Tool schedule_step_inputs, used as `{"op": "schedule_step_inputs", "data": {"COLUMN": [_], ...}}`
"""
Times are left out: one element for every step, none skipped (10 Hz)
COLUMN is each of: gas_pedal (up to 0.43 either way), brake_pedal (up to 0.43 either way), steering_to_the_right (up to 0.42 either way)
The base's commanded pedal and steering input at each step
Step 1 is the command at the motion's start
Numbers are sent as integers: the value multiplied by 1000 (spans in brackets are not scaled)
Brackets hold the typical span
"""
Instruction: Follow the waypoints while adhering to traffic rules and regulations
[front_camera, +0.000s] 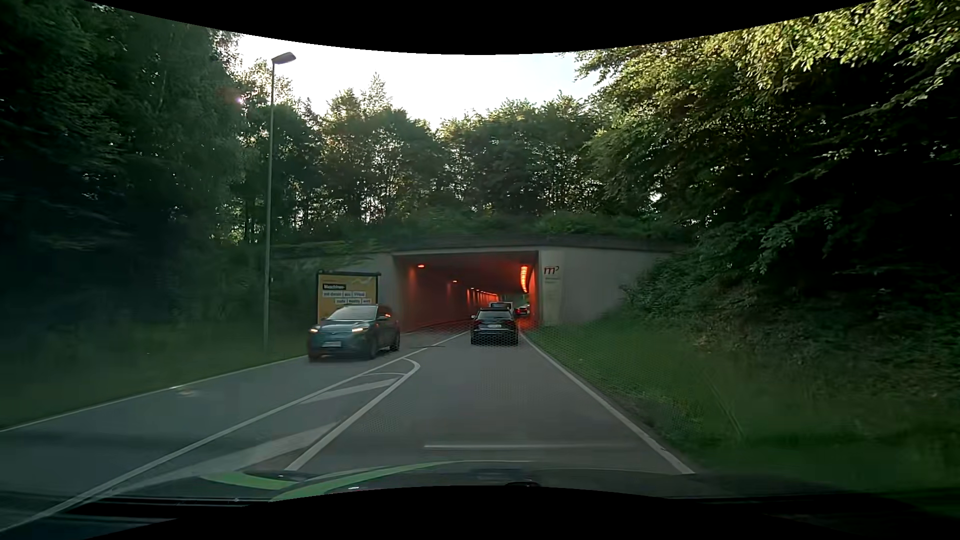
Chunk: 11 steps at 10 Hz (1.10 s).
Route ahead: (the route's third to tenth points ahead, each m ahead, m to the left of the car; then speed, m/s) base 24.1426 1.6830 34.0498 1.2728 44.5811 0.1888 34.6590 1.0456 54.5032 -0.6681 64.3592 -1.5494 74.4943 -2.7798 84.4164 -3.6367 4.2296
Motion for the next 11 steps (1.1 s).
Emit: {"op": "schedule_step_inputs", "data": {"gas_pedal": [0,0,0,0,0,0,0,0,0,0,0], "brake_pedal": [0,0,0,0,0,0,0,0,0,0,0], "steering_to_the_right": [-1,-1,0,0,0,0,0,0,1,3,3]}}
